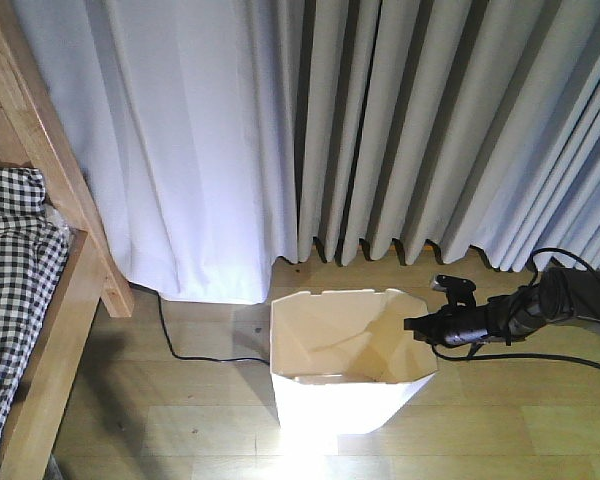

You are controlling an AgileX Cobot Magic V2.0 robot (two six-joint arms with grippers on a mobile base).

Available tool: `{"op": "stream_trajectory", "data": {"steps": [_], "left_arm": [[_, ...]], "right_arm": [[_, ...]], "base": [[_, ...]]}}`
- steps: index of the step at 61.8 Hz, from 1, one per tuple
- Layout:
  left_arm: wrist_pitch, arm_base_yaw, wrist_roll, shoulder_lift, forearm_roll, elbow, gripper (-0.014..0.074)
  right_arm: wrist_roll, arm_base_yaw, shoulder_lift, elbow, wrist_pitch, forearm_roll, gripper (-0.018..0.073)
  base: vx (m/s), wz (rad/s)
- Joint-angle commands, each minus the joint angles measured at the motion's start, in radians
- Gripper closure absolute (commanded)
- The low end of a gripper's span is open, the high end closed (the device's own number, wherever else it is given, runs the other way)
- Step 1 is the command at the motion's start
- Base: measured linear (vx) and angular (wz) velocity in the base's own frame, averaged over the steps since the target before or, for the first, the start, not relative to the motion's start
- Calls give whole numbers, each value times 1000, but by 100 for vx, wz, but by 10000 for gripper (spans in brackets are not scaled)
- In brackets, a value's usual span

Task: Move trash bin to bedside with robot
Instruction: 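Lower the bin to the floor beside the bed with the right gripper, then open the right gripper and withdraw it from the bin rim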

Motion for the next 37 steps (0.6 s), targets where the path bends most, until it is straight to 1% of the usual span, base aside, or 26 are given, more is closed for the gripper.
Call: {"op": "stream_trajectory", "data": {"steps": [1,5,9,16,21,28,37], "left_arm": [[-73,-2,-8,-10,-4,29,602],[-73,-2,-8,-10,-4,29,602],[-73,-2,-8,-10,-4,29,602],[-73,-2,-8,-10,-4,29,602],[-73,-2,-8,-10,-4,29,602],[-73,-2,-8,-10,-4,29,602],[-73,-2,-8,-10,-4,29,602]], "right_arm": [[62,0,-58,-18,149,20,421],[79,0,-58,-18,150,4,365],[99,-1,-58,-18,148,-18,287],[103,-1,-62,-18,145,-41,176],[103,-1,-68,-18,145,-60,121],[103,-1,-87,-18,137,-119,95],[100,-2,-110,-18,123,-114,95]], "base": [[0,0],[0,0],[0,0],[0,0],[0,0],[0,0],[0,0]]}}
